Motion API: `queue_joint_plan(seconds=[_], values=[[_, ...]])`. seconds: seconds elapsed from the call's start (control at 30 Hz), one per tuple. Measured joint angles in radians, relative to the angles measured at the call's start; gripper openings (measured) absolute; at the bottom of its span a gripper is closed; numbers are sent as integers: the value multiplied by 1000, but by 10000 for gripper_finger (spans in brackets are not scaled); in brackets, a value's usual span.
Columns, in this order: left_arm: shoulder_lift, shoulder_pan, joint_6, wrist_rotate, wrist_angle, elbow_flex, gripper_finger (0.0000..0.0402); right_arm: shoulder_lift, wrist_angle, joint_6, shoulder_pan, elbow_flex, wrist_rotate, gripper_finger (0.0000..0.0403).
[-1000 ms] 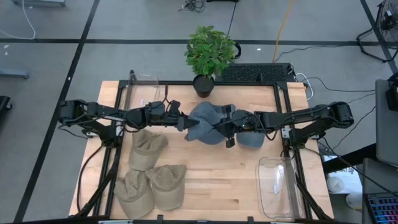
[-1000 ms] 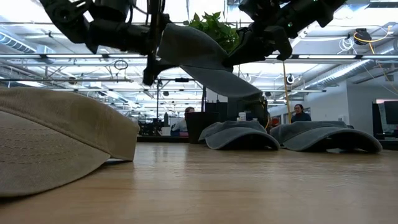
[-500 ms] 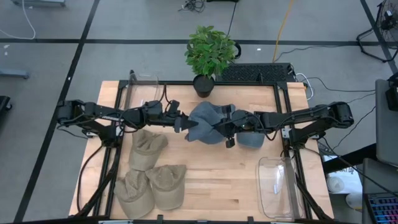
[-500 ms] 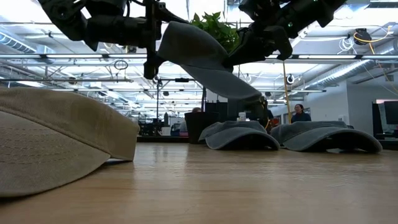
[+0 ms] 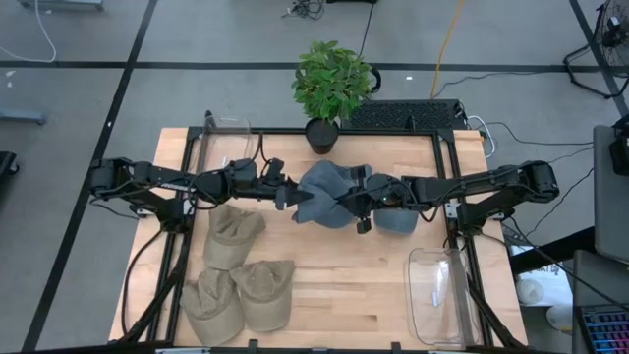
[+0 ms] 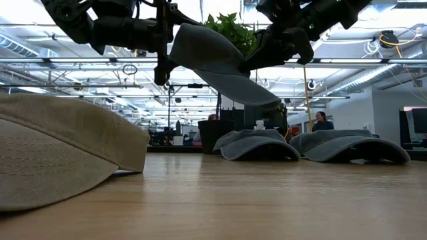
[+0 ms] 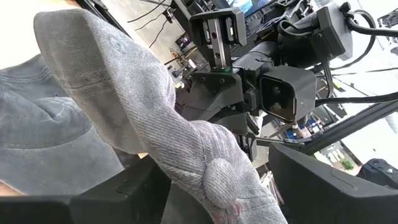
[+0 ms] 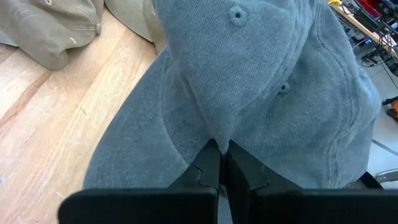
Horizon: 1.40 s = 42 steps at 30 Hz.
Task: Pick & Place hat
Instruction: Put the top blue cap into the left transparent bin
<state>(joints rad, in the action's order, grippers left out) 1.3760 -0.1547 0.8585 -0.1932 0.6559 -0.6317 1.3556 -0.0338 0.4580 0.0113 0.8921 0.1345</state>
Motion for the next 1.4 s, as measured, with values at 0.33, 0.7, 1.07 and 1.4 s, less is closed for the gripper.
queue_joint_plan(seconds=[0.33,0.7,1.07,1.4], values=[[0,0,0,6,-1,1,271,0,0,0,0,0,0,0],[0,0,1,10,-1,1,271,0,0,0,0,0,0,0],[0,-1,-23,14,-2,1,252,0,0,0,0,0,0,0],[0,-23,-46,9,-2,1,45,0,-3,0,0,0,0,0]])
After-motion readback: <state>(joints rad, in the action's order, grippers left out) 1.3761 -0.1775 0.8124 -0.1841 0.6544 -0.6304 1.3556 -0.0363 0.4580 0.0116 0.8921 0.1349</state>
